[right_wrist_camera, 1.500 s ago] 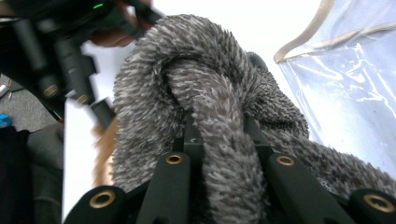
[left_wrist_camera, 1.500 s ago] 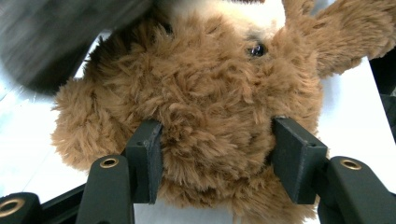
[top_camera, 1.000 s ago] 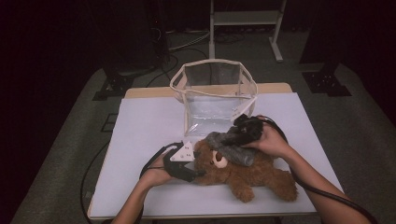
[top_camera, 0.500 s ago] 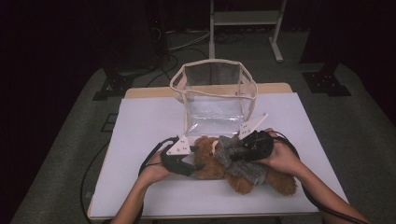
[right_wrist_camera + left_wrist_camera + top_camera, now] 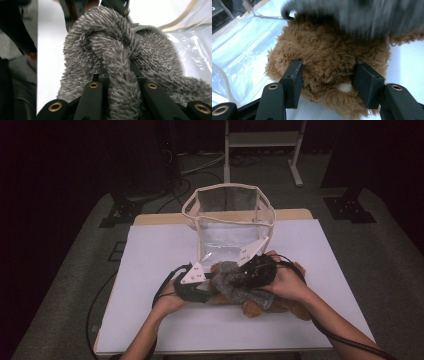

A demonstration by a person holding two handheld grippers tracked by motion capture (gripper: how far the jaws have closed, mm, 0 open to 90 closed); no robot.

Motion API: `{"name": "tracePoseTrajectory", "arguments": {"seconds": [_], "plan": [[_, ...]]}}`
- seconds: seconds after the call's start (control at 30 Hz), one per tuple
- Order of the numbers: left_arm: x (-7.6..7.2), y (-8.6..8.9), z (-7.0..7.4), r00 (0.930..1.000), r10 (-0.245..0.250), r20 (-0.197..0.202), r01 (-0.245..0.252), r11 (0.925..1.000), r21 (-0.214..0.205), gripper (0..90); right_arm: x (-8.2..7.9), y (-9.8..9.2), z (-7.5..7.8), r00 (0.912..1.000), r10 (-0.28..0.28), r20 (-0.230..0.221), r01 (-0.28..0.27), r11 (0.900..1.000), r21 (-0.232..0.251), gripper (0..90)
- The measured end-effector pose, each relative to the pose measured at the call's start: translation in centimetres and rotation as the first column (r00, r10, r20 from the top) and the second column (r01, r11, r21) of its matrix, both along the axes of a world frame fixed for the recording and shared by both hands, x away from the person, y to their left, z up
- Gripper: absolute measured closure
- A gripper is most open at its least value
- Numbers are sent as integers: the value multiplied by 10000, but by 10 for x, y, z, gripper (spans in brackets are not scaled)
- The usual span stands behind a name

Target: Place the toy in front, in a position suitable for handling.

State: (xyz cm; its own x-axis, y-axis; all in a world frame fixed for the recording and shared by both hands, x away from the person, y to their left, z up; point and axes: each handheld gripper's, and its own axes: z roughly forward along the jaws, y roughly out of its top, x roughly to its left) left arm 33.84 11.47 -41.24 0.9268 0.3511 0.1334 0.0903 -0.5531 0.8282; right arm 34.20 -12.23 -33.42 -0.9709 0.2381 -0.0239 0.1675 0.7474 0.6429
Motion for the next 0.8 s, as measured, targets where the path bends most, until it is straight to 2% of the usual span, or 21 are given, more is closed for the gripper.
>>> {"name": "tracePoseTrajectory", "arguments": {"seconds": [0.07, 0.2, 0.23, 0.3, 0.4, 0.47, 0.57, 0.67, 0.73, 0.8], "plan": [[0, 3, 0, 10000, 86, -2, -86, 9999, -74, 430, 2, -1, -13, 10000, -32, -65, 29, 9991, -413, 768], [1, 4, -1, 9999, -52, -125, 49, 9997, -252, 420, 1, -32, -26, 9970, -502, -586, 483, 9983, -329, 769], [1, 2, -1, 9999, -90, -131, 87, 9996, -259, 420, -1, -39, -26, 9961, -555, -679, 537, 9982, -285, 769], [0, 0, -1, 9999, -113, -98, 112, 9998, -154, 432, -4, -42, -19, 9968, -636, -489, 621, 9976, -311, 769], [-1, -1, -3, 9997, -198, -155, 196, 9997, -145, 443, -3, -33, -2, 9984, -524, -222, 526, 9986, 86, 768], [-3, -1, -3, 9997, -235, -119, 234, 9997, -72, 443, 0, -23, 2, 9992, -386, -116, 388, 9992, 134, 768], [-3, 1, -2, 9999, -121, -21, 120, 9998, -138, 437, 4, -17, -6, 9994, -309, -133, 308, 9995, -87, 768], [-2, 1, -2, 9999, -145, -47, 144, 9996, -240, 422, 1, -26, -20, 9989, -338, -330, 322, 9984, -465, 767], [-2, 0, -3, 9996, -232, -149, 227, 9994, -277, 430, 0, -35, -19, 9980, -491, -393, 481, 9985, -262, 767], [-2, -1, -3, 9995, -276, -181, 271, 9993, -245, 436, 3, -41, -12, 9964, -769, -348, 769, 9970, -20, 767]]}}
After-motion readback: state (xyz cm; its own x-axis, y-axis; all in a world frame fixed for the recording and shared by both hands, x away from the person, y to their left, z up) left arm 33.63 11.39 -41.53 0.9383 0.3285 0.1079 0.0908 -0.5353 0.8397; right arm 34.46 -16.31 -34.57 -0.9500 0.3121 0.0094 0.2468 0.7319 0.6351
